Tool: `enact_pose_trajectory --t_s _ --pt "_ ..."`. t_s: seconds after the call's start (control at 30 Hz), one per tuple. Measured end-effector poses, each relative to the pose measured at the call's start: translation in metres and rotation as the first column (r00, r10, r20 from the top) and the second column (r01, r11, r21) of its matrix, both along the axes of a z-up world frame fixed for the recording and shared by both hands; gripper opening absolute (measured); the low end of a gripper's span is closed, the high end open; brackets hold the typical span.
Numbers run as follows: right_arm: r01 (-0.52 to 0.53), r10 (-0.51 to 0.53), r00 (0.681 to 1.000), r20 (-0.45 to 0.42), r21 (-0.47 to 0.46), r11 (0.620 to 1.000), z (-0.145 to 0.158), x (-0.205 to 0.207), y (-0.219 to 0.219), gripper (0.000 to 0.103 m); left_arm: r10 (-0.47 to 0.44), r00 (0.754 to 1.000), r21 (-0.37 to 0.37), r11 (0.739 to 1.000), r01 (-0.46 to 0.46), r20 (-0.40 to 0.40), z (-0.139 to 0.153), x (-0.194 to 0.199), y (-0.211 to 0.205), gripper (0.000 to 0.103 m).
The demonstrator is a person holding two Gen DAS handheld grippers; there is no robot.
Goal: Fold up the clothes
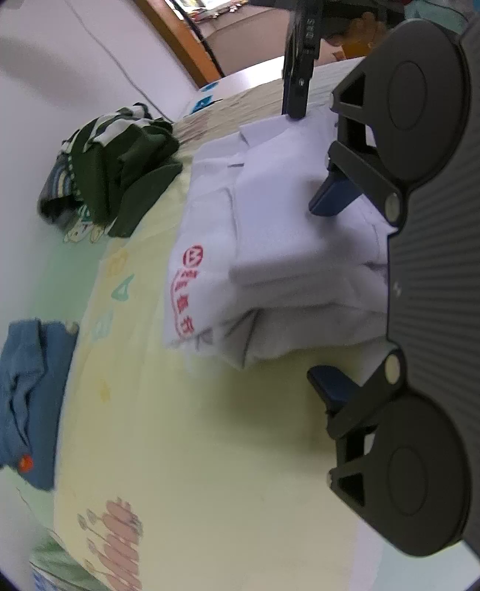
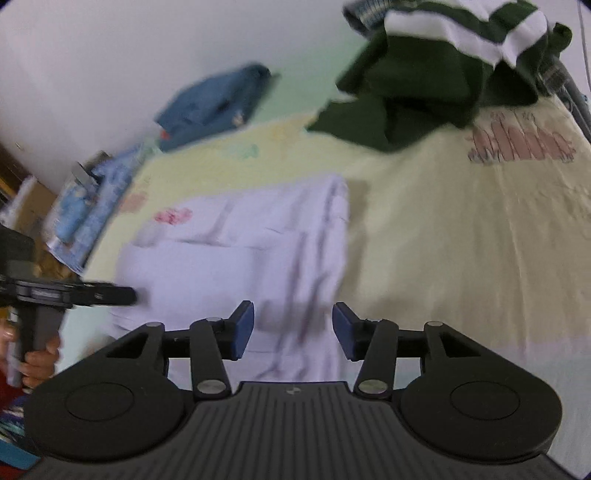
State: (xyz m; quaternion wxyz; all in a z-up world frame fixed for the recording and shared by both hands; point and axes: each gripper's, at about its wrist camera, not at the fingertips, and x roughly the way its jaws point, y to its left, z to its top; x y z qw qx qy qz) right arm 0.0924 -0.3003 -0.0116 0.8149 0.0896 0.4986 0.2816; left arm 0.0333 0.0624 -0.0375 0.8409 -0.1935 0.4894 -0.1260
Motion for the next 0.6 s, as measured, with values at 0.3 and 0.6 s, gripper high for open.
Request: enact_pose_trajectory --t_s 0.3,0.6 --pt "-0.031 0.039 0.994 -0.099 0.085 0.996 -0.012 0.017 -0.001 0.052 -0.064 0.998 -0.063 0.996 0.065 0.025 -0.004 0.004 -0.02 0.096" --pt "-0.079 0.098 0.988 -0.122 0.147 0.986 -0.02 0.029 0.006 0.028 -0.048 0.997 -0.139 0.989 0.056 0.063 -0.008 0.004 -0.013 0.096"
